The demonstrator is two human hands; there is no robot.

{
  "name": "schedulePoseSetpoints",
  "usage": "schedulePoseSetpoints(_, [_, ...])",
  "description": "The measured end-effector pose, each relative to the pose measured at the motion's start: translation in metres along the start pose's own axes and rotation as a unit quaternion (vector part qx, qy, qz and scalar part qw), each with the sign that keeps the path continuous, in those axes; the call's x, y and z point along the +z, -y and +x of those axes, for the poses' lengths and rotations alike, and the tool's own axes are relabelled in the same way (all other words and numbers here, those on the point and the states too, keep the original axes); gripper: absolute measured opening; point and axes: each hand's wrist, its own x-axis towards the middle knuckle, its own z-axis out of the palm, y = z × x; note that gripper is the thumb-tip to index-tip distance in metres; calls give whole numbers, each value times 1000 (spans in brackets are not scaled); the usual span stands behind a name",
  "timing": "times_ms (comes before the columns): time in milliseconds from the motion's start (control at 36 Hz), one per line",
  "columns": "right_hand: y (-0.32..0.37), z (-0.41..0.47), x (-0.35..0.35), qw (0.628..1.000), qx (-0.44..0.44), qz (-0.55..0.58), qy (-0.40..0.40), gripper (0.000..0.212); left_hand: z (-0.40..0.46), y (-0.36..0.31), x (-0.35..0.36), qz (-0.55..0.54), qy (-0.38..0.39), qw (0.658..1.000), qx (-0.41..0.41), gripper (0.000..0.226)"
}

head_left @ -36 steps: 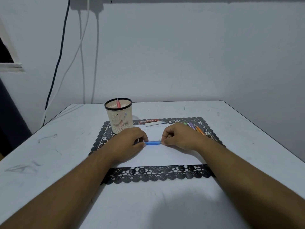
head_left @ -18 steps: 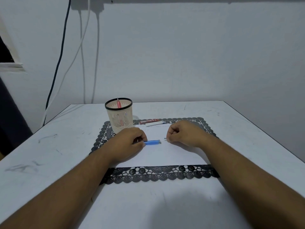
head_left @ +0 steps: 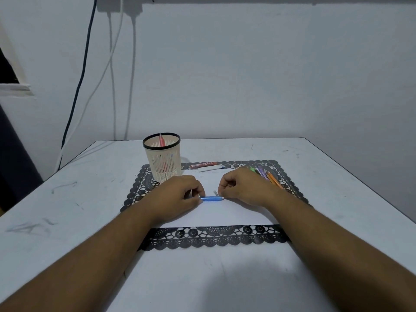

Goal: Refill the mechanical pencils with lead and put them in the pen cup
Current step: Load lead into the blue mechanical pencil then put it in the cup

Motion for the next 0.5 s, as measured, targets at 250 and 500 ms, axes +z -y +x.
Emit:
schedulePoseSetpoints(250, [-9,1,-11,995,-6,47,-85,13,7,-3,8,33,-26,999,-4,9])
schedulePoseSetpoints(500, [-3,23,-32,982,22,87,-166,11,5,7,10,9,-25,1000,-2,16])
